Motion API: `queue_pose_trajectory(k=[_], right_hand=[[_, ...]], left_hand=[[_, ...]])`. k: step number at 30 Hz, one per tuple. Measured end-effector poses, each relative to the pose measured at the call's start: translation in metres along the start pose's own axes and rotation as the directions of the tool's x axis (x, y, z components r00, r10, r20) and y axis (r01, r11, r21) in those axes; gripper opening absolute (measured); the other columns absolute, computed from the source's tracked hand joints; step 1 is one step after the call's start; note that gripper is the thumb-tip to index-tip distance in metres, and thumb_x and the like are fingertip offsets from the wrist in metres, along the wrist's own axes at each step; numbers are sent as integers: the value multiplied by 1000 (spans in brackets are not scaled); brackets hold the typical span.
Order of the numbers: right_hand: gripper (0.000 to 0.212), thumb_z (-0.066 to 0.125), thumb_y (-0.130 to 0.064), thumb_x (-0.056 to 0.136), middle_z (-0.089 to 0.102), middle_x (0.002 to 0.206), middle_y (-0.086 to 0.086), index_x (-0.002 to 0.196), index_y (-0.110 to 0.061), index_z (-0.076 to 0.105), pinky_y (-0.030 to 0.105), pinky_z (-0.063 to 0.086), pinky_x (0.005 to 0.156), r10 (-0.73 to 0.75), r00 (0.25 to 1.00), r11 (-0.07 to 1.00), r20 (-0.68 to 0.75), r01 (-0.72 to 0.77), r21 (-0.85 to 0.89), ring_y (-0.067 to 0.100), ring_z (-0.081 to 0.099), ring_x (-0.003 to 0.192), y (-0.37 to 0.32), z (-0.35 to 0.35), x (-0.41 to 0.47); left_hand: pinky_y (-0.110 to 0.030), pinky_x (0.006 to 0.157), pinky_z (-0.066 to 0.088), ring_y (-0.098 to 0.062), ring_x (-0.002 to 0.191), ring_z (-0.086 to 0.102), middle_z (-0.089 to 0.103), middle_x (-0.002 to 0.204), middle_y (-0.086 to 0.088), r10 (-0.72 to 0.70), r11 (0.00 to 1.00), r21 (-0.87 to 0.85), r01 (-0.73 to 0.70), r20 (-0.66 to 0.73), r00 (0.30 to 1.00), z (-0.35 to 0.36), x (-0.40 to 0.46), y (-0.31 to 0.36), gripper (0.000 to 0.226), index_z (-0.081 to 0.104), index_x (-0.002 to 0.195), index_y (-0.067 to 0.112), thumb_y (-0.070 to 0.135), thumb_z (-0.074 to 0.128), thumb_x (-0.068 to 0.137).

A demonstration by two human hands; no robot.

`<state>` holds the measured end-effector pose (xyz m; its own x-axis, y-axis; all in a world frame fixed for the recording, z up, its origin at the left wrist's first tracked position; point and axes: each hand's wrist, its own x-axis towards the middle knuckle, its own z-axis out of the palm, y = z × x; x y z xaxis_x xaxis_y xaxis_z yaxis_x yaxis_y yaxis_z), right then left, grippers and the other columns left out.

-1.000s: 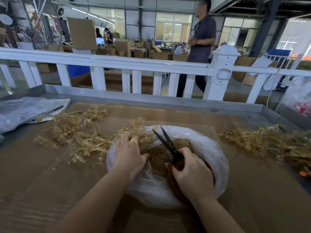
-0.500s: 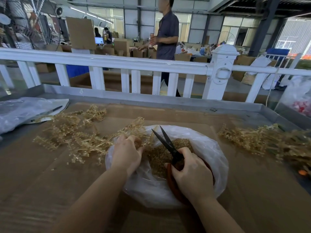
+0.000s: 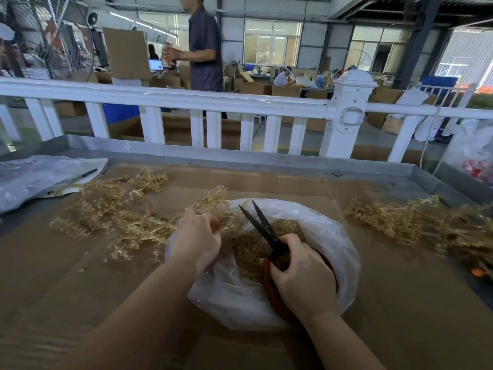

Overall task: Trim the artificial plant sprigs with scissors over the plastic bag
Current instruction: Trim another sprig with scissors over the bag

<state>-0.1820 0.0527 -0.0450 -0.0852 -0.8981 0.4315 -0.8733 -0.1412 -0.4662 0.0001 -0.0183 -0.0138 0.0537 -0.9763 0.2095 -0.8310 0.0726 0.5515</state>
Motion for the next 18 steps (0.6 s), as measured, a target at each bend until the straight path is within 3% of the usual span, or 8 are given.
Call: queue_pose_trajectory(k=[4,7,9,12,15,16,18], right_hand=[[34,61,-49,84,60,95,-12,112,-31,52,16,42,73,2,1000,1000,-6,-2,-2,6,55,88,0,1,0],[35,61,-49,84,60,95,-12,113,-31,52,12,37,71,2,1000,1000,-8,-2,-13,5,53,86,0,2,0],[36,62,-49,84,61,96,-12,113,-31,52,12,36,72,3,1000,1000,-13,-3,-10,5,54,87,1,3,0],[36,62,-49,84,61,96,-10,114,-30,53,14,40,73,2,1000,1000,-19,-2,0,7,55,88,1,3,0],[35,63,-47,84,61,96,-10,112,-30,53,19,47,76,4,1000,1000,-22,-3,17,8,56,89,0,2,0],[34,63,-47,84,61,96,-10,111,-30,53,19,47,75,3,1000,1000,-25,-2,18,8,57,89,0,2,0],[34,63,-48,84,61,96,-11,110,-30,52,19,47,75,3,1000,1000,-24,-3,14,8,56,90,0,2,1]], left_hand=[[-29,91,44,-21,100,54,41,116,-3,-4,1000,13,4,14,1000,-2,-1,2,19,67,104,17,25,60,88],[-16,65,41,-8,73,52,38,108,3,-8,995,-103,0,-72,997,-5,-2,3,6,64,92,21,22,60,87],[-10,50,37,-5,67,53,42,105,3,-9,977,-212,-16,-116,993,-7,-2,3,6,62,89,22,17,58,88],[-20,55,43,-11,69,53,53,103,-4,-43,904,-427,-12,-118,992,-8,0,4,14,60,84,23,10,56,90],[-41,66,54,-20,70,59,66,93,-16,-130,660,-744,102,21,991,-14,0,7,17,62,88,14,1,52,92],[-40,71,56,-20,71,62,68,89,-15,-140,539,-829,147,84,987,-16,0,9,18,63,90,11,0,50,93],[-26,62,56,-13,66,67,72,78,-8,-132,283,-935,213,182,974,-18,-1,11,22,65,92,8,-1,46,96]])
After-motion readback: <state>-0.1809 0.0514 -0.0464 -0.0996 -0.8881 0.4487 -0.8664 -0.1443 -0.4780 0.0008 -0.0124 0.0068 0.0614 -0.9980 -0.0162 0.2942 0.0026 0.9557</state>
